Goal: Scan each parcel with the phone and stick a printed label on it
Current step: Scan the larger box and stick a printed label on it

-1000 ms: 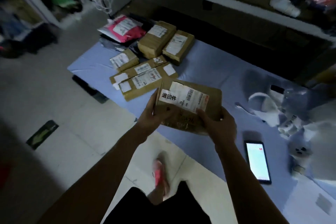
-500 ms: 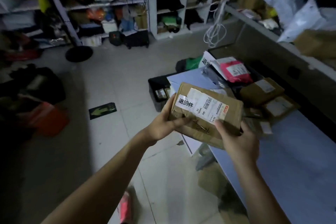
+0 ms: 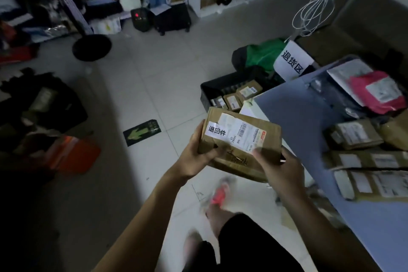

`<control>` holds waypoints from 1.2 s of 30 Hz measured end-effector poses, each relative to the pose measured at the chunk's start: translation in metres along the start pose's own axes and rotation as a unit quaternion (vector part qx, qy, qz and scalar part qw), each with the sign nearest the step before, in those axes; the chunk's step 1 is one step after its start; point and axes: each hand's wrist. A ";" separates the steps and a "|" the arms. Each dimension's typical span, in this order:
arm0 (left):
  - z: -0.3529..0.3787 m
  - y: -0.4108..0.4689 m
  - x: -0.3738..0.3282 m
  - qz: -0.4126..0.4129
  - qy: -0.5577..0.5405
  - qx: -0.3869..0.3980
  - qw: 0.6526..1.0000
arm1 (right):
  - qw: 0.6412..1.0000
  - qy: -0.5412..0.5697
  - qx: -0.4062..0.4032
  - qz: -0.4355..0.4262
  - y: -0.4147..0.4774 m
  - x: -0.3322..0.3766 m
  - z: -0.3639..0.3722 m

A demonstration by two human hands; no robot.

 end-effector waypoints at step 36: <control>-0.069 0.878 0.286 -0.173 0.370 0.349 0.843 | 0.889 0.184 -0.110 0.404 0.587 -0.090 0.510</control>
Point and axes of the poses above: each hand's wrist, its own y-axis towards the middle knuckle, its own z-axis out of the palm, x = y × z, and after that the axes turned 7 degrees about -x, right-handed
